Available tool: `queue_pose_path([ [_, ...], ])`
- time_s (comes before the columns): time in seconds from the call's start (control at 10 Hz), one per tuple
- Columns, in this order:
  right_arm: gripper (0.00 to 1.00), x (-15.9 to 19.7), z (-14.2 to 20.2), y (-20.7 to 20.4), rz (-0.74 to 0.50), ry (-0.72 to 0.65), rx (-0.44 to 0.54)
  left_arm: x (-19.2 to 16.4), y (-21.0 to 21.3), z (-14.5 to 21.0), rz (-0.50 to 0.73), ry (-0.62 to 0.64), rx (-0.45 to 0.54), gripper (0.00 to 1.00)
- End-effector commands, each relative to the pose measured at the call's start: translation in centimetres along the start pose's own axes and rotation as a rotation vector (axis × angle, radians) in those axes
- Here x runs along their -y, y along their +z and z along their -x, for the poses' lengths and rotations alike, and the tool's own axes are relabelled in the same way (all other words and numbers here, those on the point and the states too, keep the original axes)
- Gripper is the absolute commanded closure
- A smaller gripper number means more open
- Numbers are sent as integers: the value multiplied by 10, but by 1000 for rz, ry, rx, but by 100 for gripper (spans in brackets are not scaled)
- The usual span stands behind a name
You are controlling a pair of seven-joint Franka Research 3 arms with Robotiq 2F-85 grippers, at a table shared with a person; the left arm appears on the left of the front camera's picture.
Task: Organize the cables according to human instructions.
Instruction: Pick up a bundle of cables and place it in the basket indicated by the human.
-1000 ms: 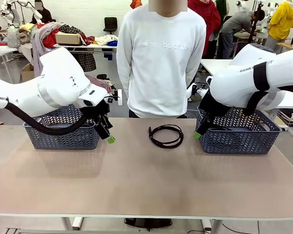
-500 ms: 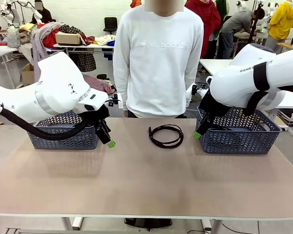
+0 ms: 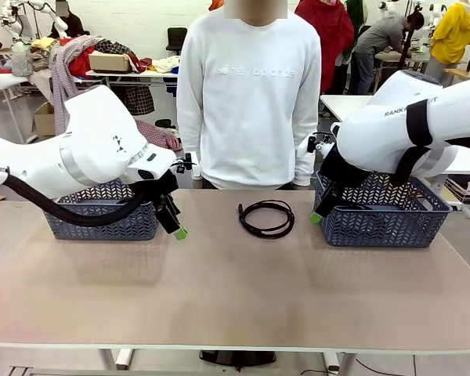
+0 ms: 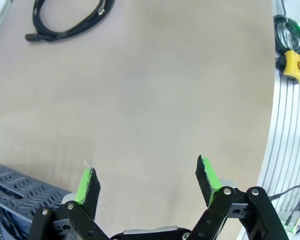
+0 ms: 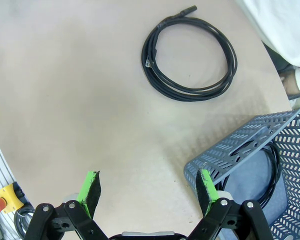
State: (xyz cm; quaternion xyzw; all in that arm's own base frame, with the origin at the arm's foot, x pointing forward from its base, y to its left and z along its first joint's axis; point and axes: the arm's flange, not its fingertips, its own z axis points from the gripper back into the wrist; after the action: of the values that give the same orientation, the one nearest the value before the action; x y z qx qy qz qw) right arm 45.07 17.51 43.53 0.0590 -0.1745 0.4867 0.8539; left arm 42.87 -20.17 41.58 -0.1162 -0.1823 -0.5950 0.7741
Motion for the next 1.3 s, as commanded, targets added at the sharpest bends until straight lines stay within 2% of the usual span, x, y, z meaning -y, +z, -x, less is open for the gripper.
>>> queue_pose_path([
  [0.0, 0, 1, -1, 1, 8, -5, -4, -3, 2, 1, 5, -13, -3, 0],
  [1.2, 0, 1, -1, 1, 8, -5, -4, -3, 2, 1, 5, -13, -3, 0],
])
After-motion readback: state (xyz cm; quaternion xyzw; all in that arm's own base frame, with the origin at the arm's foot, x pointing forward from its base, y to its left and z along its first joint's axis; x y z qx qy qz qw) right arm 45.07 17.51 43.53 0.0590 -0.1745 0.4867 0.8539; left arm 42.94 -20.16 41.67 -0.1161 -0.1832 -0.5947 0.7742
